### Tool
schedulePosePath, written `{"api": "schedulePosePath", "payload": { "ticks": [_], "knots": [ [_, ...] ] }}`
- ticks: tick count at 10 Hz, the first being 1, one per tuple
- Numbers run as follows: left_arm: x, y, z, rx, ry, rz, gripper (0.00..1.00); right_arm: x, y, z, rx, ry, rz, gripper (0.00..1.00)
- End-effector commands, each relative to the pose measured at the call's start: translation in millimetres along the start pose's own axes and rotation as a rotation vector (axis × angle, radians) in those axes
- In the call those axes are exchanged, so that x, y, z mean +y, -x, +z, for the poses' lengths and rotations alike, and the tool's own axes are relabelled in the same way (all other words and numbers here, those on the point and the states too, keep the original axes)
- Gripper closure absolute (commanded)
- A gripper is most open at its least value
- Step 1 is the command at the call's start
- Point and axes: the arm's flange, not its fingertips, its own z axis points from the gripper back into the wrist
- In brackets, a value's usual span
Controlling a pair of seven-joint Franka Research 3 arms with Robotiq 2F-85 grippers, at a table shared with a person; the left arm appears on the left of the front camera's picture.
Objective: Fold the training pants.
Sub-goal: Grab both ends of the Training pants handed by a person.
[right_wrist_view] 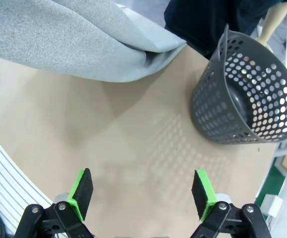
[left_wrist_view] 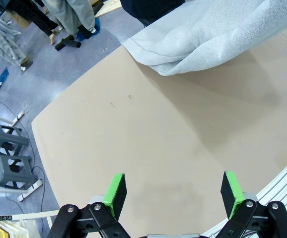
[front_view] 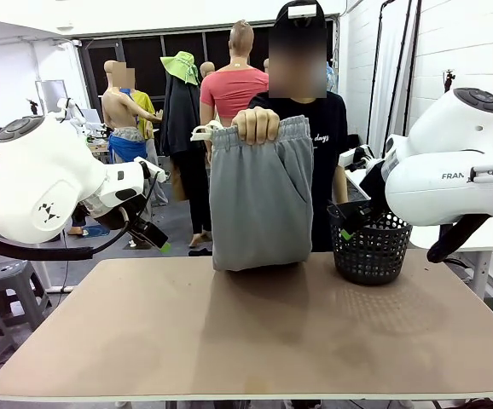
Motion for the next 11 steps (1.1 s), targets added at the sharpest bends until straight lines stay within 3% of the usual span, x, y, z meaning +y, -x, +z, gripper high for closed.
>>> {"api": "schedulePosePath", "payload": {
  "ticks": [1,4,6,9,11],
  "knots": [
    [1.3,0.4,1.1,0.048,-0.019,-0.031,0.00,-1.6,0.8,0.9,0.019,0.006,0.048,0.00],
    [6.3,-1.6,10.6,0.218,-0.021,-0.202,0.00,-15.0,-2.9,7.0,0.123,0.033,0.211,0.00],
    [11.2,-3.2,14.4,0.276,-0.015,-0.291,0.00,-25.7,-8.7,14.8,0.173,0.052,0.344,0.00],
    [25.2,1.6,12.7,0.323,-0.025,-0.488,0.00,-32.9,-13.7,11.2,0.202,0.043,0.568,0.00],
    [25.5,1.2,9.3,0.301,-0.032,-0.556,0.00,-33.0,-15.6,6.1,0.218,0.066,0.572,0.00]
  ]
}}
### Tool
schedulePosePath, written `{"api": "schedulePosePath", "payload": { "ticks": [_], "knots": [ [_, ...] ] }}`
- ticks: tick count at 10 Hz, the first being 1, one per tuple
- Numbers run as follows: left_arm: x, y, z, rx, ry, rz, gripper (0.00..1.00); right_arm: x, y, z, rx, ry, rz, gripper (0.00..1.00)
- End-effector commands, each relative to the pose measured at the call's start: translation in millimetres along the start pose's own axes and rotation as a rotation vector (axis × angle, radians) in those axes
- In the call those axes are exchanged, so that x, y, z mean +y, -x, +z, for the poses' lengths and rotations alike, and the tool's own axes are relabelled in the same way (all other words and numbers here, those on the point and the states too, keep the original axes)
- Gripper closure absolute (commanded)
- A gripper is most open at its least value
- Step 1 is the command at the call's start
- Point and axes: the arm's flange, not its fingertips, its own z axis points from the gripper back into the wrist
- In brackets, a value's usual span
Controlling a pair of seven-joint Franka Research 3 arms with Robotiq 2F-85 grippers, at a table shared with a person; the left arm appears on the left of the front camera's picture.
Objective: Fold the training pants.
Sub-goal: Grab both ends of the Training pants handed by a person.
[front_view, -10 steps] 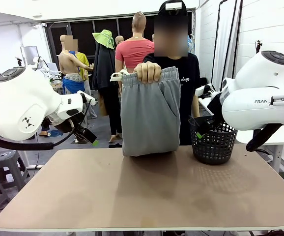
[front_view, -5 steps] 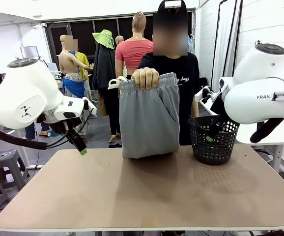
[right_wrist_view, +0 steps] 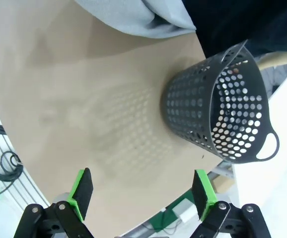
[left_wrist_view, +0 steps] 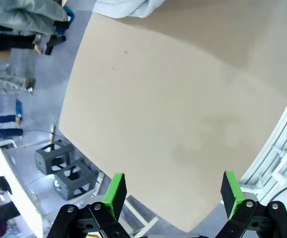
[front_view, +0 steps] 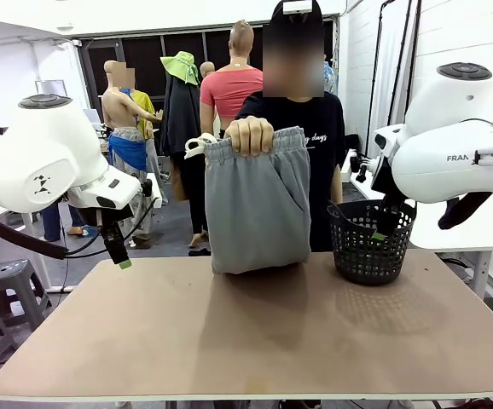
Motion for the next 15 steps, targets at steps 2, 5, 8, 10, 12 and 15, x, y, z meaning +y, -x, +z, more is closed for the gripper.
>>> {"api": "schedulePosePath", "payload": {
  "ticks": [2,5,8,10,12,15],
  "knots": [
    [-2.1,-0.6,1.1,-0.006,0.012,0.043,0.00,1.1,0.8,3.9,-0.010,0.001,-0.018,0.00],
    [-0.1,0.2,0.1,-0.001,0.002,0.017,0.00,-0.1,0.3,3.6,-0.006,0.005,-0.004,0.00],
    [30.6,-5.3,-30.2,0.088,0.019,-0.214,0.00,-29.2,-5.4,-20.8,-0.091,-0.053,0.108,0.00],
    [49.2,-3.1,-49.1,0.018,0.019,-0.262,0.00,-46.2,-7.7,-41.9,-0.142,-0.054,0.134,0.00],
    [54.0,-4.9,-60.7,-0.104,0.010,-0.316,0.00,-48.3,-6.1,-56.3,-0.243,-0.085,0.156,0.00],
    [64.3,-15.4,-70.9,-0.173,0.022,-0.405,0.00,-50.8,-7.9,-72.4,-0.340,-0.149,0.224,0.00]
  ]
}}
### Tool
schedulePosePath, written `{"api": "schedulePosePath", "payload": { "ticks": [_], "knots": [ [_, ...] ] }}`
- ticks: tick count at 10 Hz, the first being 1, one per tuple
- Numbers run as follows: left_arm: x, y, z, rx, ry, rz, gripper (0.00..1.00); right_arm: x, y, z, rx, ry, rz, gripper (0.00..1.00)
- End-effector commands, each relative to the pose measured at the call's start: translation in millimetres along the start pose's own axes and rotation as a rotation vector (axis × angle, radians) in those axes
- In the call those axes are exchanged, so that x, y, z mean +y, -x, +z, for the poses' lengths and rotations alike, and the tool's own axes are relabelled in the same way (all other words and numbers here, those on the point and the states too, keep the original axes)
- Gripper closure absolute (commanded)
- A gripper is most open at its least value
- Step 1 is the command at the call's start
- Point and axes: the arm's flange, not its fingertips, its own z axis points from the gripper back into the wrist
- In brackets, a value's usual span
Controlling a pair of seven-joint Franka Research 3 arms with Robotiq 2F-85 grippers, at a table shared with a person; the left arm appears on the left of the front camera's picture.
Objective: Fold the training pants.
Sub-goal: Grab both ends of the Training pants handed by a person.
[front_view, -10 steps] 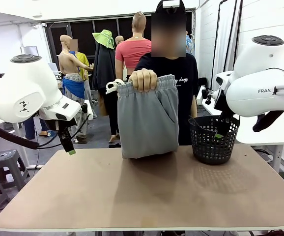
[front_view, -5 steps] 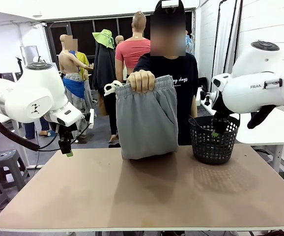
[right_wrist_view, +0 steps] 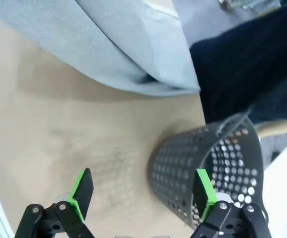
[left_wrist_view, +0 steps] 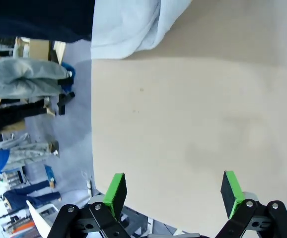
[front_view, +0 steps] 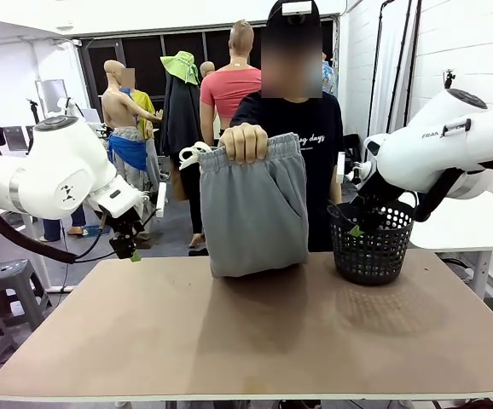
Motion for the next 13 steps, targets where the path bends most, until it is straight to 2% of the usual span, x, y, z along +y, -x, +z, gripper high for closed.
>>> {"api": "schedulePosePath", "payload": {
  "ticks": [1,2,3,4,7,9,13],
  "knots": [
    [4.0,-2.0,-9.6,-0.047,0.036,-0.071,0.00,-3.0,9.1,-13.6,-0.035,-0.097,0.047,0.00],
    [7.8,-2.2,-9.8,-0.066,0.037,-0.068,0.00,-4.2,6.5,-19.4,-0.020,-0.102,0.056,0.00],
    [8.7,-5.4,-3.5,-0.080,0.032,0.039,0.00,-2.3,3.9,-19.4,0.011,-0.092,0.052,0.00],
    [-1.0,-5.5,-8.8,-0.027,0.026,-0.048,0.00,5.5,2.4,-12.3,-0.022,-0.068,0.033,0.00],
    [0.2,-7.8,-8.0,-0.041,0.030,-0.030,0.00,5.6,1.8,-15.6,0.001,-0.074,0.037,0.00],
    [12.9,-5.5,-23.1,-0.208,0.006,-0.004,0.00,2.4,0.0,-31.1,-0.089,-0.145,-0.001,0.00],
    [11.3,-6.5,-36.8,-0.341,-0.015,-0.054,0.00,0.7,0.7,-38.8,-0.220,-0.179,0.032,0.00]
  ]
}}
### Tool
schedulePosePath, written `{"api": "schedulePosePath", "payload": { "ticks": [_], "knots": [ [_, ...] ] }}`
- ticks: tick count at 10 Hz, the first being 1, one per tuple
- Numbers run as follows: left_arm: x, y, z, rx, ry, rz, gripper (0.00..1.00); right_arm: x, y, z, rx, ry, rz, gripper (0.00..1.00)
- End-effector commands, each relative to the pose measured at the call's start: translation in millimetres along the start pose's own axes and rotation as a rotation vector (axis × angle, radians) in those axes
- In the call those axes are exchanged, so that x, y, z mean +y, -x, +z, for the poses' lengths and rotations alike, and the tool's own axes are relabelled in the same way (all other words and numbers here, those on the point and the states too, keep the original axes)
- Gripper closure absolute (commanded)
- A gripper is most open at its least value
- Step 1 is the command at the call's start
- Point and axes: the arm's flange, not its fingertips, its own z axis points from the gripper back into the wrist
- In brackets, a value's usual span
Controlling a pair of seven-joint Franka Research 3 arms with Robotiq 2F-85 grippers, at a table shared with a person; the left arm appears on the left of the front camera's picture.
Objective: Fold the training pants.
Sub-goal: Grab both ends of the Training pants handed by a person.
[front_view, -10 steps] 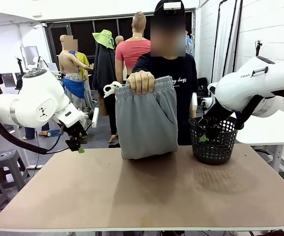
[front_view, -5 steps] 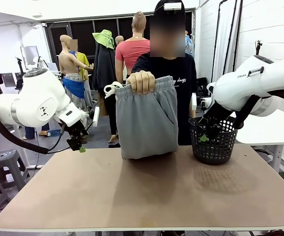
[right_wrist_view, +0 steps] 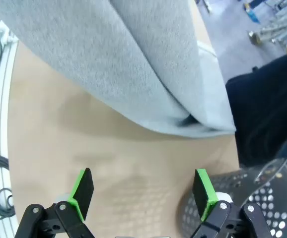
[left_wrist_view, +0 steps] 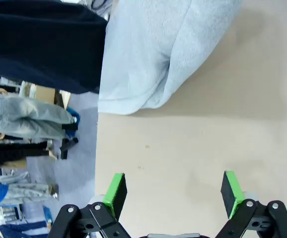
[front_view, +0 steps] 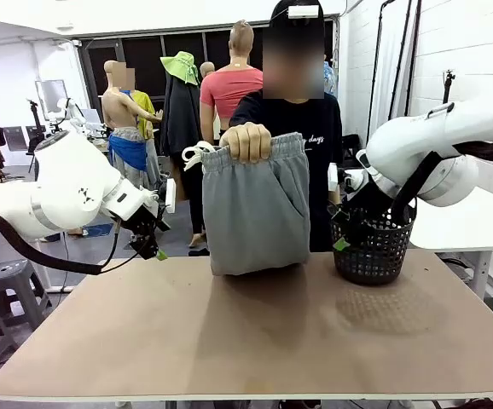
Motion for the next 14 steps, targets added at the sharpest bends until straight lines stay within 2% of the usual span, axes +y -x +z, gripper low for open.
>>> {"api": "schedulePosePath", "payload": {
  "ticks": [1,3,5,6,10,13,14],
  "knots": [
    [4.4,8.8,-8.6,-0.100,-0.007,-0.057,0.00,-13.3,5.6,-7.4,-0.089,-0.024,0.050,0.00],
    [5.2,8.8,-10.7,-0.176,-0.016,-0.101,0.00,-14.3,4.5,-13.5,-0.160,-0.016,0.071,0.00],
    [7.3,10.5,-9.2,-0.330,-0.011,-0.151,0.00,-16.4,4.7,-19.8,-0.236,-0.046,0.070,0.00],
    [5.3,10.1,-7.0,-0.377,-0.027,-0.139,0.00,-14.3,3.4,-20.3,-0.273,-0.043,0.066,0.00],
    [3.3,2.2,-11.6,-0.520,-0.019,-0.169,0.00,-11.0,-1.1,-22.9,-0.373,-0.138,0.057,0.00],
    [5.1,-0.4,-17.2,-0.599,-0.002,-0.187,0.00,-9.5,-3.3,-24.1,-0.432,-0.121,0.056,0.00],
    [6.1,0.1,-18.4,-0.616,-0.001,-0.185,0.00,-9.3,-4.5,-26.4,-0.424,-0.117,0.053,0.00]
  ]
}}
